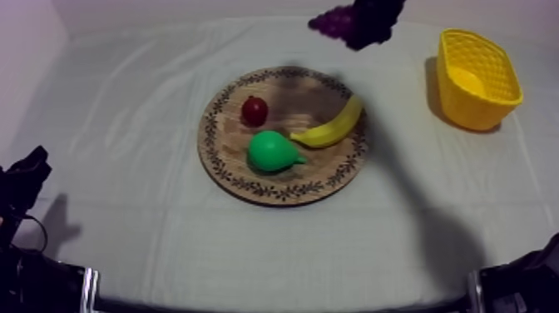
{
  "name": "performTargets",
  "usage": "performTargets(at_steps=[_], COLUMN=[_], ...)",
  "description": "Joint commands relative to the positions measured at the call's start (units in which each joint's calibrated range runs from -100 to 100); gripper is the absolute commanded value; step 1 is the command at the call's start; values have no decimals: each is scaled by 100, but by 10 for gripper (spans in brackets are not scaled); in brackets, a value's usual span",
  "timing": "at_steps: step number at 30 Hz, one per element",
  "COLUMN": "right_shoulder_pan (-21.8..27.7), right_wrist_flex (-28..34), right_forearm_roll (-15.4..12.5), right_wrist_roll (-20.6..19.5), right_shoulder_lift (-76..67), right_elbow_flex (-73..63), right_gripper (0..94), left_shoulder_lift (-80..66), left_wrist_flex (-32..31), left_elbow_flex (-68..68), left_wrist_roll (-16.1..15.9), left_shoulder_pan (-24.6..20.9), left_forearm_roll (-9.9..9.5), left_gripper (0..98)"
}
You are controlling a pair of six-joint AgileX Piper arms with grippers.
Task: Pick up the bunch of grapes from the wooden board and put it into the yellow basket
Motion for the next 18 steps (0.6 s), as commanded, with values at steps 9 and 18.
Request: performTargets(at_steps=[9, 18], right_shoulder_pan=[970, 2015], right_wrist_flex=[127, -325], right_forearm_roll=[-222, -154], right_wrist_roll=[-609, -979], right_shoulder_lift=[-1066, -637], right_elbow_flex=[-397, -578], right_gripper=[382, 404], left_shoulder_lift=[3, 3], left_wrist_flex=[1, 1], left_elbow_flex=[0, 0], left_wrist_roll=[-2, 1], left_shoulder_pan=[-1, -1], left_forearm_roll=[-2, -2], left_gripper=[1, 1])
